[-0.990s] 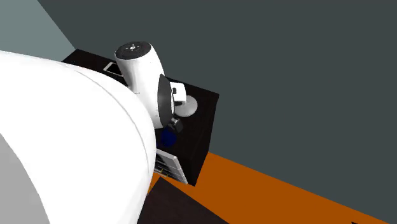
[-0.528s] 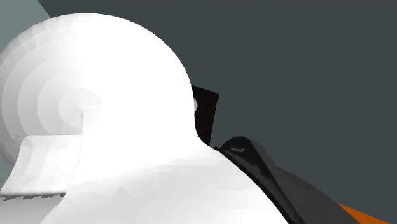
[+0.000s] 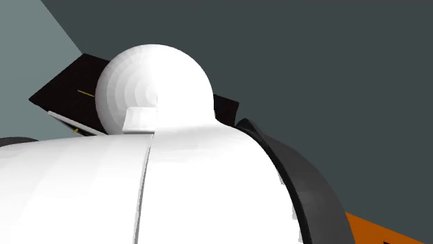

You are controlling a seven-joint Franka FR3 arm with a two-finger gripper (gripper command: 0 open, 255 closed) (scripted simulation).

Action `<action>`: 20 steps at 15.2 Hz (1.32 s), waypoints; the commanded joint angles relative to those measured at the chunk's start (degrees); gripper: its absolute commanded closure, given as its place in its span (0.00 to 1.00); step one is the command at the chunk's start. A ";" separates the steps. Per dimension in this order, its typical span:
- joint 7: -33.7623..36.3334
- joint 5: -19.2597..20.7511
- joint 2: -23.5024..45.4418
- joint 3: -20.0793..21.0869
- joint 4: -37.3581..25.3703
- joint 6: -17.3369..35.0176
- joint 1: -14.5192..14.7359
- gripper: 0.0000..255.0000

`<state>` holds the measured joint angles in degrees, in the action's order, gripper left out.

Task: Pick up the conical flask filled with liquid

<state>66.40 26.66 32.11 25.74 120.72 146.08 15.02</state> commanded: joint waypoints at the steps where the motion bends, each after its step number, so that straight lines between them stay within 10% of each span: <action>1: 0.67 0.98 1.48 -0.90 -0.47 0.97 0.69 0.00; 3: 0.85 1.23 1.87 -1.15 -0.58 1.24 0.88 0.00; 4: 0.84 1.22 1.86 -1.14 -0.57 1.23 0.87 1.00; 20: -1.39 -2.02 -2.82 1.77 0.55 -2.14 -1.33 1.00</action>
<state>65.33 25.15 30.12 27.06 120.91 144.35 14.06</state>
